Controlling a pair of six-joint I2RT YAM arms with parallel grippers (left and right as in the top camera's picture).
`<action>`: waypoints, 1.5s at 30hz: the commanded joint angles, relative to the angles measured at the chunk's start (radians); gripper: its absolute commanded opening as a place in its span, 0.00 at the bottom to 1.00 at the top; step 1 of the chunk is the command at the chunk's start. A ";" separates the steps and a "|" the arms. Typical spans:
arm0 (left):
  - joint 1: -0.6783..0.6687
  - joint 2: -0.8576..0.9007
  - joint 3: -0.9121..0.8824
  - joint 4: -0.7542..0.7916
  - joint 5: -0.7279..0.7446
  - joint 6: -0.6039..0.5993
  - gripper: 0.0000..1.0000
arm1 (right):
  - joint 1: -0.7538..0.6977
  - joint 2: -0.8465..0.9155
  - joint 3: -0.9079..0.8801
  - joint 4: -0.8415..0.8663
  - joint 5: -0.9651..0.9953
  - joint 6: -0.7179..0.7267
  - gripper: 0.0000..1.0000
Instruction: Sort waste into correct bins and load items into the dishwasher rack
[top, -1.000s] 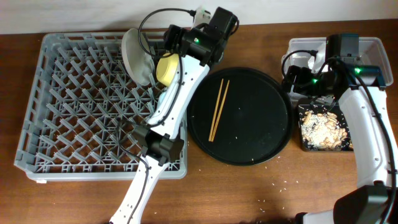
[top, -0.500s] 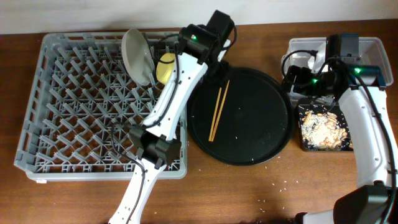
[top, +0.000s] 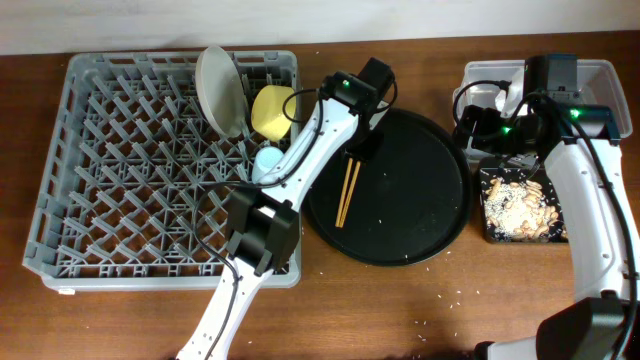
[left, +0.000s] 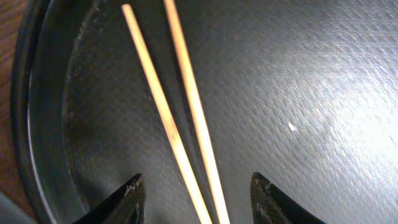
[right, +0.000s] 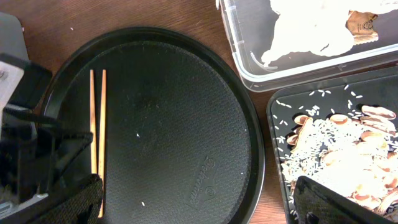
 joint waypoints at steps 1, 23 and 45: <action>0.027 -0.015 -0.024 0.043 0.010 -0.039 0.53 | -0.003 -0.032 0.021 0.000 0.012 0.005 0.98; 0.038 0.008 -0.209 0.128 0.007 -0.050 0.42 | -0.003 -0.032 0.021 0.000 0.012 0.005 0.99; 0.040 0.007 0.407 -0.274 0.002 -0.046 0.00 | -0.002 -0.032 0.021 0.000 0.012 0.005 0.98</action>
